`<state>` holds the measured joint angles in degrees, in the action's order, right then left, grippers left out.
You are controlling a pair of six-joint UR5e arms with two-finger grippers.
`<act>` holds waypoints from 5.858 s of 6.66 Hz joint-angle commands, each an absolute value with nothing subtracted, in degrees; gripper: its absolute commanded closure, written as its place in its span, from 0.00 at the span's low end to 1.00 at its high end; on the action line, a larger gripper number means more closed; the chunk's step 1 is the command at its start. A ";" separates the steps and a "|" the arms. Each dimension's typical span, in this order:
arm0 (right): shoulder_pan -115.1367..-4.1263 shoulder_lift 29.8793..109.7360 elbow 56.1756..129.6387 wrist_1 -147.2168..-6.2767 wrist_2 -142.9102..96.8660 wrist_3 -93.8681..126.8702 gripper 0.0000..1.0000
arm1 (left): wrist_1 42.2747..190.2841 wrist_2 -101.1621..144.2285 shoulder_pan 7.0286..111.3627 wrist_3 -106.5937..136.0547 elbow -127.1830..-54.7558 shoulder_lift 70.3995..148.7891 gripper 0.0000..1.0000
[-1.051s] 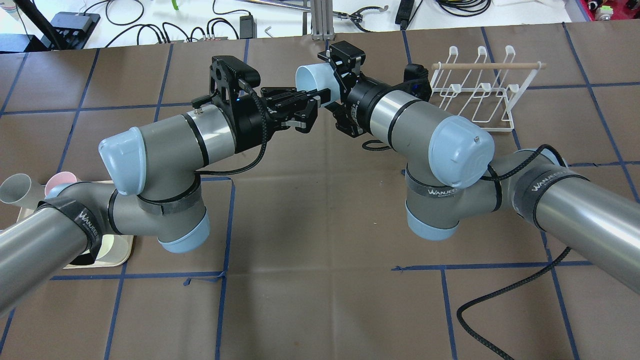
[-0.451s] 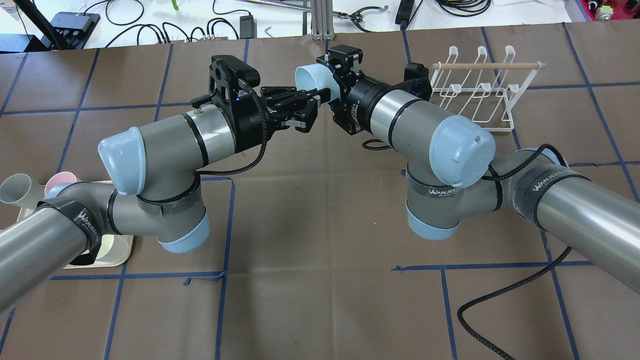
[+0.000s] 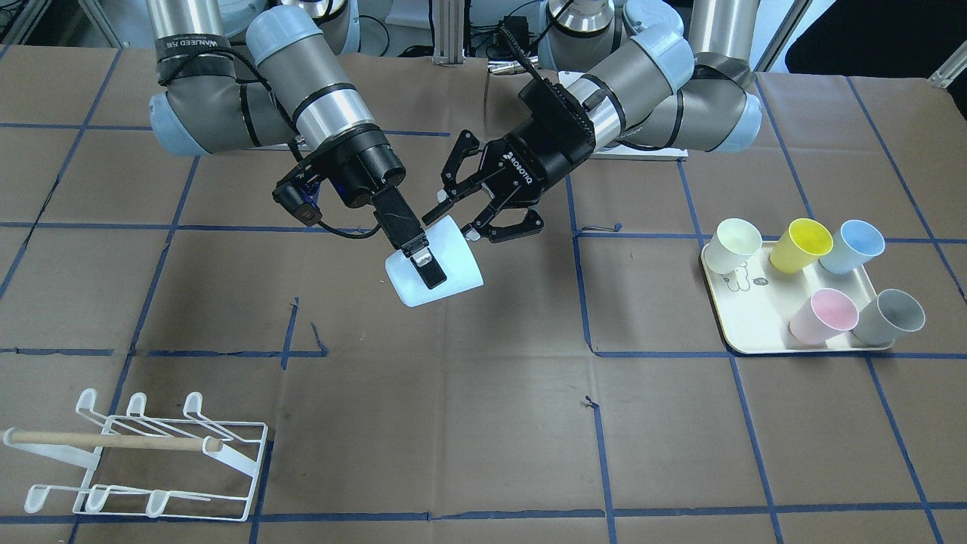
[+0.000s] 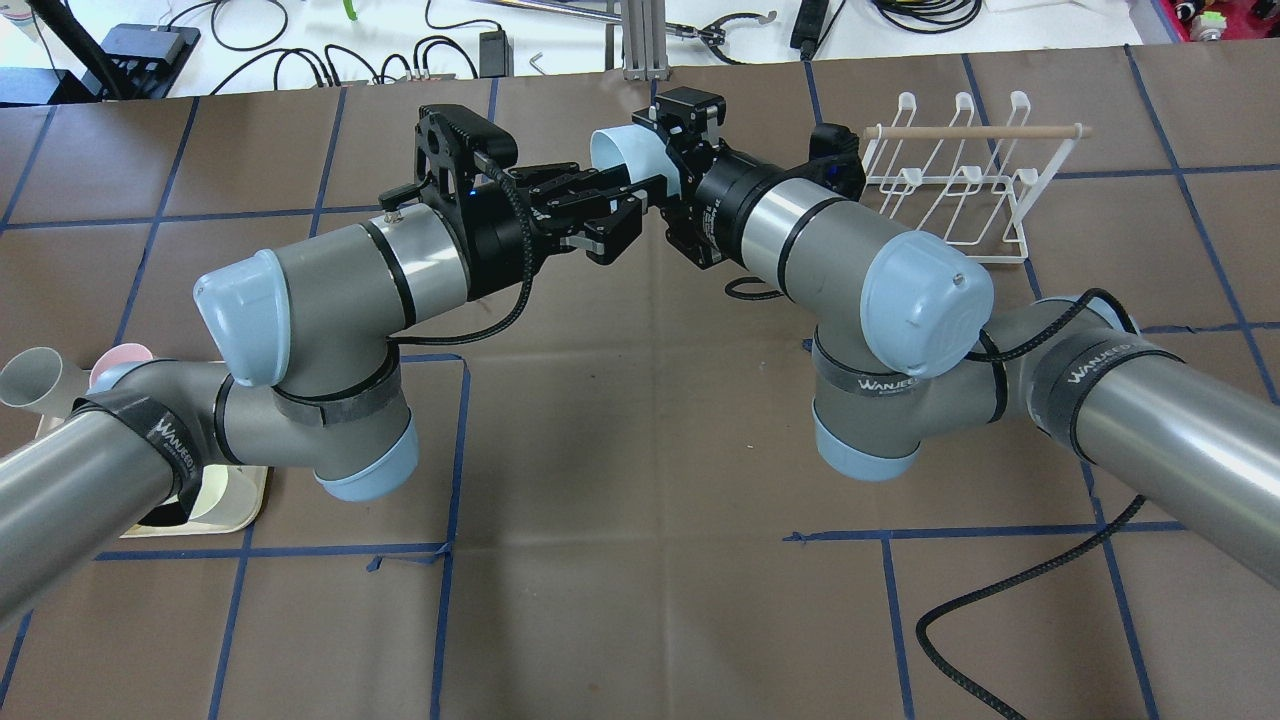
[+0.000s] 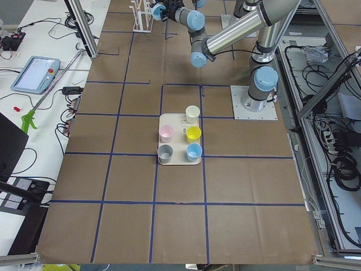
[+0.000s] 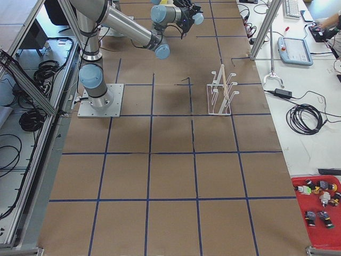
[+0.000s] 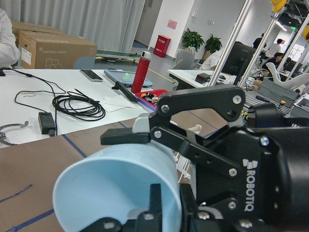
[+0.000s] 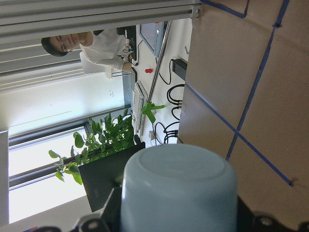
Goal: Transfer IKEA cup to right arm and place on rack
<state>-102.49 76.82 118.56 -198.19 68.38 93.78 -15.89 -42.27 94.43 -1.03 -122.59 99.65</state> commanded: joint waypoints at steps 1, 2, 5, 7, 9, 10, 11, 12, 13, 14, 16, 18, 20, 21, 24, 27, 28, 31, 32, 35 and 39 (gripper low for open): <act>-102.48 76.82 118.56 -198.11 68.47 93.87 0.54 | -15.91 -42.19 94.39 -0.88 -122.61 99.49 0.12; -102.48 76.90 118.56 -198.19 68.38 93.87 0.57 | -15.91 -42.10 93.87 -0.88 -122.87 99.32 0.09; -101.34 75.86 116.21 -198.28 68.55 93.43 0.70 | -12.84 -41.49 82.22 -0.79 -129.77 89.69 0.07; -97.93 75.23 115.14 -198.89 68.29 92.73 0.77 | -0.86 -42.45 76.58 -1.66 -127.73 87.10 0.07; -94.15 73.75 115.14 -203.80 68.29 78.05 0.77 | 19.99 -59.16 76.90 -1.67 -116.87 87.98 0.05; -92.65 73.22 115.05 -205.82 68.64 68.48 0.78 | 33.87 -60.72 76.99 -1.15 -109.76 87.98 0.04; -91.42 72.60 115.05 -206.19 71.43 60.03 0.78 | 46.89 -67.61 78.38 -1.06 -103.08 88.50 0.02; -90.01 71.47 114.27 -206.97 73.63 52.37 0.77 | 58.59 -73.94 81.62 -0.88 -97.79 88.77 0.01; -89.04 70.32 113.21 -207.16 73.91 44.03 0.77 | 71.59 -82.18 84.96 -0.44 -92.86 89.64 0.01; -87.99 68.66 111.90 -207.16 74.44 34.55 0.77 | 81.72 -84.44 87.17 0.60 -88.55 91.48 0.00; -84.92 65.41 109.00 -208.73 76.02 17.57 0.77 | 85.52 -88.30 87.63 0.71 -88.76 90.62 0.00; -82.71 60.76 104.70 -211.71 76.20 3.93 0.77 | 85.60 -93.49 87.72 -1.21 -93.22 87.65 0.00; -82.00 56.97 103.45 -212.86 79.70 -3.76 0.78 | 84.47 -96.68 85.53 -8.83 -102.52 82.21 0.00; -82.00 55.56 103.80 -213.83 79.80 -3.78 0.78 | 84.03 -96.24 81.34 -11.92 -107.09 79.31 0.00; -81.91 52.92 103.19 -215.41 80.60 -3.43 0.78 | 82.18 -93.37 64.74 -31.31 -114.94 75.94 0.01; -82.00 51.77 103.18 -216.65 80.60 -3.08 0.78 | 75.10 -91.42 58.45 -38.57 -120.03 77.17 0.01; -82.00 50.98 102.92 -216.82 80.51 -3.08 0.78 | 69.14 -91.41 58.45 -38.50 -124.76 77.25 0.02; -82.09 49.40 101.86 -218.41 80.60 -2.81 0.77 | 57.25 -91.58 58.01 -38.32 -130.43 82.32 0.03; -82.09 49.05 101.87 -218.06 80.60 -2.46 0.67 | 55.48 -91.50 57.14 -38.23 -130.69 86.36 0.03; -82.09 49.13 101.78 -217.79 80.68 -2.64 0.00 | 51.41 -91.75 54.76 -37.54 -132.80 89.47 0.10; -82.35 50.88 101.52 -215.53 80.68 -2.64 0.00 | 53.08 -91.76 54.84 -37.44 -132.10 86.84 0.88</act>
